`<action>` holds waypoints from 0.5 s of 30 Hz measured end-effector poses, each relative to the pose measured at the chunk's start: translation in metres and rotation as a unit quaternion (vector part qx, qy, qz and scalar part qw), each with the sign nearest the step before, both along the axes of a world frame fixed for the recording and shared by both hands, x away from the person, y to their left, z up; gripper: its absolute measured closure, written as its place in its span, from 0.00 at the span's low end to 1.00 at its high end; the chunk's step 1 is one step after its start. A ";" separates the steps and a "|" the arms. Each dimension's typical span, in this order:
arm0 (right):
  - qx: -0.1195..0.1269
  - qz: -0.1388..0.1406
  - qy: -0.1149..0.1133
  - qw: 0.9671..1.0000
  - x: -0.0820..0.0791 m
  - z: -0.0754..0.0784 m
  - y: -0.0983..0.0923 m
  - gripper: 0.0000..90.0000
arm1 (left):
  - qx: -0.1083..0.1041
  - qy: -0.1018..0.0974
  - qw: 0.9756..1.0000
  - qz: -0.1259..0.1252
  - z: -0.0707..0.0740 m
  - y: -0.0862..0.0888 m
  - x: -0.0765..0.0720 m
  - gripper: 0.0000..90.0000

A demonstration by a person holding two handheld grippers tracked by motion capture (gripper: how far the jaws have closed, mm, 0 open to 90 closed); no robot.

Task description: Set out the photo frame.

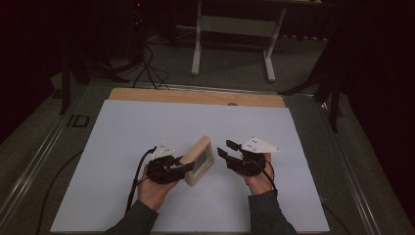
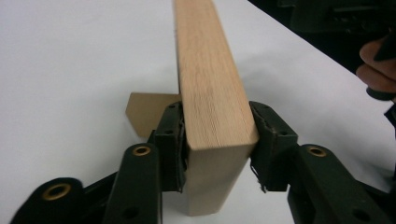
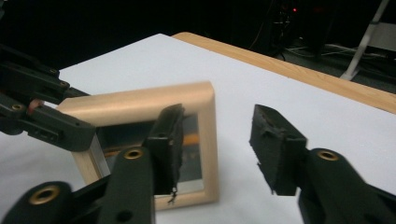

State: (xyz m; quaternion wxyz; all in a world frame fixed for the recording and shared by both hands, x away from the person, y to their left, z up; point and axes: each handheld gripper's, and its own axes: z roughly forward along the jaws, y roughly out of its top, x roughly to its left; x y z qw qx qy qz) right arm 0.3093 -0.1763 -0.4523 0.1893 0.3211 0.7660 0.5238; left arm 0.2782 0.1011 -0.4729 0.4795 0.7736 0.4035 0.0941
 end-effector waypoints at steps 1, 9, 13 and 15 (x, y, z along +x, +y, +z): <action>0.000 0.001 -0.001 1.000 0.000 0.000 0.000 0.64 | 0.003 -0.003 1.000 -0.002 0.000 -0.001 0.000 0.67; 0.000 -0.015 -0.016 1.000 -0.003 0.003 -0.001 0.92 | 0.024 -0.027 0.999 -0.030 0.001 -0.007 -0.005 0.67; -0.006 -0.011 -0.022 1.000 -0.004 0.003 0.000 0.99 | 0.035 -0.041 0.997 -0.049 0.001 -0.012 -0.008 0.67; -0.011 -0.010 -0.026 1.000 -0.004 0.003 0.002 1.00 | 0.037 -0.044 0.997 -0.058 0.001 -0.014 -0.010 0.67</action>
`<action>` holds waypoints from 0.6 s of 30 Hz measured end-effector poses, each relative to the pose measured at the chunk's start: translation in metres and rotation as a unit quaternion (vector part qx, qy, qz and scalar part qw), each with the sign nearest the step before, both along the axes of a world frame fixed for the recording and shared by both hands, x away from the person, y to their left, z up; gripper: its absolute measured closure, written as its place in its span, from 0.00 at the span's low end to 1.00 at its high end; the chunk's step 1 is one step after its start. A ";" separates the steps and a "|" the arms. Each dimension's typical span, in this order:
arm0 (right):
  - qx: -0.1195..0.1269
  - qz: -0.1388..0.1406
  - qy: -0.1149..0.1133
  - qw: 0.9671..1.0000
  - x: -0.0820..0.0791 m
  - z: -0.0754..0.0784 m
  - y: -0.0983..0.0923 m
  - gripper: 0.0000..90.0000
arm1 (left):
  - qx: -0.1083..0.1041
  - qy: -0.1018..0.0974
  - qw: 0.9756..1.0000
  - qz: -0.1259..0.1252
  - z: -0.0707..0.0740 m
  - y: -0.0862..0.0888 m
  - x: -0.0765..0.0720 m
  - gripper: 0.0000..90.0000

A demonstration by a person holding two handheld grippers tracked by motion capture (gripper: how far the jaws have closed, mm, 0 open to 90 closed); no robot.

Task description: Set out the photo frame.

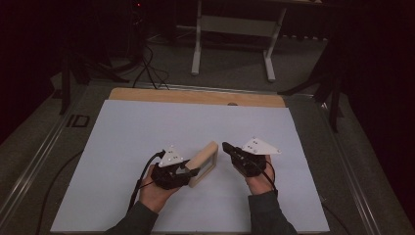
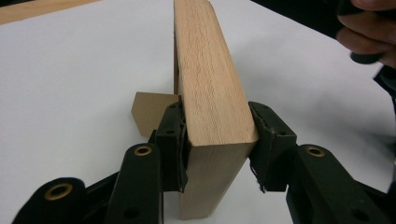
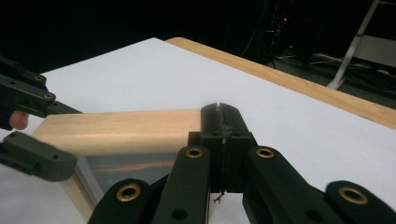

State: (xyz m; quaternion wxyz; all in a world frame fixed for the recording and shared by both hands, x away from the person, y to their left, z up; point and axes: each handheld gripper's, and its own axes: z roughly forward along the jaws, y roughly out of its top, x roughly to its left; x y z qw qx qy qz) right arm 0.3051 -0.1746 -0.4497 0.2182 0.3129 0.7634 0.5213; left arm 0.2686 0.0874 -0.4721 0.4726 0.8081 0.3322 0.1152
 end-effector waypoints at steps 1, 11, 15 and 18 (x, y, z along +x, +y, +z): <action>0.000 0.000 0.000 1.000 0.000 0.000 0.000 1.00 | 0.000 0.000 1.000 0.000 0.000 0.000 0.000 0.67; -0.004 -0.003 0.006 1.000 0.005 -0.006 0.007 1.00 | 0.009 -0.012 0.999 -0.041 0.000 -0.006 -0.006 0.67; -0.007 0.002 0.007 1.000 0.007 -0.009 0.013 1.00 | 0.010 -0.015 0.998 -0.059 0.000 -0.008 -0.008 0.67; -0.013 0.002 0.009 1.000 0.008 -0.011 0.016 1.00 | 0.010 -0.015 0.998 -0.068 0.000 -0.009 -0.009 0.67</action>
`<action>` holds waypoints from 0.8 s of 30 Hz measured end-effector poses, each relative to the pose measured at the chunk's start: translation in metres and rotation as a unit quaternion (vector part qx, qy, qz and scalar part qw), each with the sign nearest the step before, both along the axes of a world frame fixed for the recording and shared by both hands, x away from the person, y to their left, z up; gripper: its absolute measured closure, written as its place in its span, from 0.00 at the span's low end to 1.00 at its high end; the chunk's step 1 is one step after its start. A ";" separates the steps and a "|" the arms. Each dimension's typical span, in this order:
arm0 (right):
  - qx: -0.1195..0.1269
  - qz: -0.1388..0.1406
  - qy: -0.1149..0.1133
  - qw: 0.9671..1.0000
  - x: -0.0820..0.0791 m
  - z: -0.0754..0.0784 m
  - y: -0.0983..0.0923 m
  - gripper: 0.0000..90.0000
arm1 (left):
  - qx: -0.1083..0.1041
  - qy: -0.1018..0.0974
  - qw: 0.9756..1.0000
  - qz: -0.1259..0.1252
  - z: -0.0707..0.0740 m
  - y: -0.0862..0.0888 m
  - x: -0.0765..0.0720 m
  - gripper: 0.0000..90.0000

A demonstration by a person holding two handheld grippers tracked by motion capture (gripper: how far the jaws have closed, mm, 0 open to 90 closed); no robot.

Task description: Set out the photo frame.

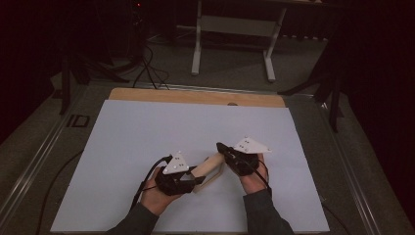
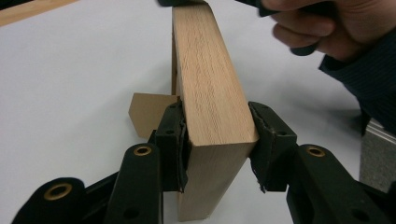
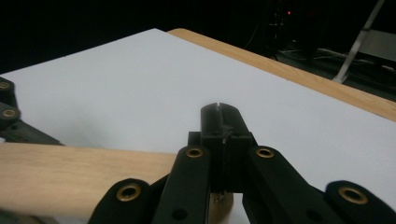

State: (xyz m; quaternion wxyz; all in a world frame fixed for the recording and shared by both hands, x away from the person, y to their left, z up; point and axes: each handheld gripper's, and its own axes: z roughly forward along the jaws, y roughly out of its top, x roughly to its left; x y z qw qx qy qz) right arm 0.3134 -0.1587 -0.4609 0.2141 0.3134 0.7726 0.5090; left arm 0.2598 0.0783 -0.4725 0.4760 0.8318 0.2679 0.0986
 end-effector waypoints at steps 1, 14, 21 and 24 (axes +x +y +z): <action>-0.002 -0.001 0.000 1.000 0.000 0.000 0.000 0.99 | 0.000 0.000 1.000 -0.001 0.000 0.000 0.000 0.67; -0.011 -0.006 -0.003 1.000 -0.001 0.000 -0.001 1.00 | 0.003 -0.001 1.000 0.030 -0.001 0.004 0.004 0.64; -0.010 -0.010 0.001 1.000 -0.004 0.000 -0.005 1.00 | 0.019 -0.008 0.998 0.056 -0.002 0.005 0.005 0.60; -0.011 -0.011 0.004 1.000 -0.005 0.001 -0.006 1.00 | 0.018 -0.006 0.998 0.066 -0.003 0.006 0.006 0.59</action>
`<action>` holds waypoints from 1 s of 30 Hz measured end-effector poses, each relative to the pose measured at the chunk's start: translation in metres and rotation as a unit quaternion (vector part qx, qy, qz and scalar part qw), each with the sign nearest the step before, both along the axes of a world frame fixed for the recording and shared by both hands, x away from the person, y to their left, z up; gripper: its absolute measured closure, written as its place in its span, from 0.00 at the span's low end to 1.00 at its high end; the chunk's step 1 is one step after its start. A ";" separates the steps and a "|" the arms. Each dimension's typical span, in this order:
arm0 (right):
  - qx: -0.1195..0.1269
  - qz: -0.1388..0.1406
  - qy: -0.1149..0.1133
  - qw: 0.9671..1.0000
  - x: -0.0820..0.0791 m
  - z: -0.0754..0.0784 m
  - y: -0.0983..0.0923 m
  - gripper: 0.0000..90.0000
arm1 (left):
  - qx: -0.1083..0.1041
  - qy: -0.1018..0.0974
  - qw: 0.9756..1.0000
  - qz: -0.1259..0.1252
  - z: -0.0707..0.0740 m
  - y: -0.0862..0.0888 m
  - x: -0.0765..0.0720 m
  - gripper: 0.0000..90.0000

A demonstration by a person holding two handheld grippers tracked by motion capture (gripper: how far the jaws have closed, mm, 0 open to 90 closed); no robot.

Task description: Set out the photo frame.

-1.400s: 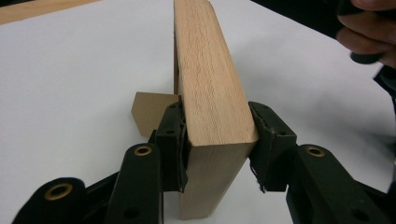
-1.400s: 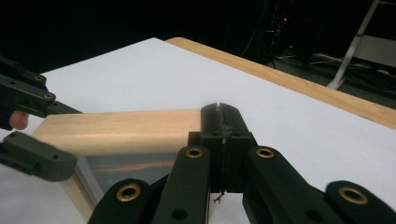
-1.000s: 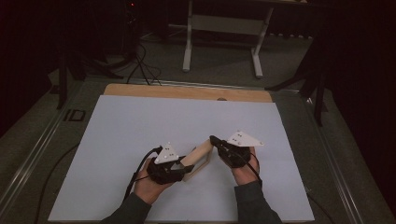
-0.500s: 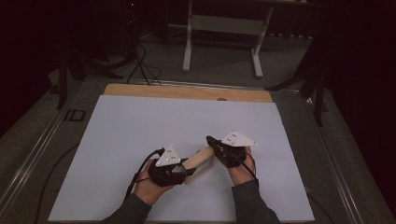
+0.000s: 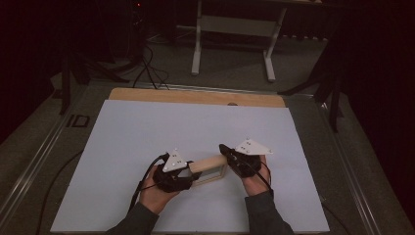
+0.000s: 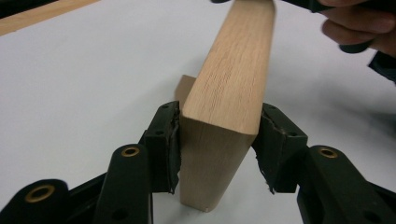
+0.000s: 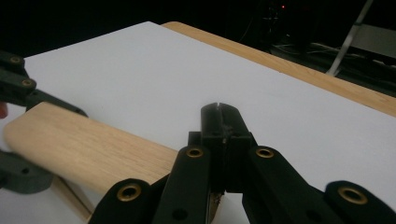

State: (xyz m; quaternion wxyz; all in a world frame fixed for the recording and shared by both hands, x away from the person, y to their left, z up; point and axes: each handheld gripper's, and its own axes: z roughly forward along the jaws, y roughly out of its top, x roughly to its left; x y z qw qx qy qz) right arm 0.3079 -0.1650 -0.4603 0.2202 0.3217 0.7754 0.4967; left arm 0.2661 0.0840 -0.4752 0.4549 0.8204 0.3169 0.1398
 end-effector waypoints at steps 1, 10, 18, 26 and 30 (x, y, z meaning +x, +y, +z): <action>0.001 0.000 0.001 1.000 0.000 0.000 0.000 1.00 | 0.001 -0.001 1.000 0.002 0.000 0.000 0.000 0.58; 0.001 0.001 0.007 1.000 -0.004 0.001 -0.003 1.00 | 0.012 0.005 0.999 0.029 -0.004 0.003 0.004 0.57; -0.001 0.009 0.015 1.000 -0.006 0.003 -0.004 0.99 | 0.005 0.010 0.999 0.034 -0.004 0.004 0.005 0.60; -0.002 0.033 -0.001 0.999 -0.013 0.010 -0.007 0.79 | -0.002 0.016 0.999 0.034 -0.005 0.006 0.006 0.60; 0.001 0.050 0.010 0.999 -0.017 0.015 -0.013 0.59 | -0.002 0.015 0.999 0.034 -0.005 0.006 0.006 0.60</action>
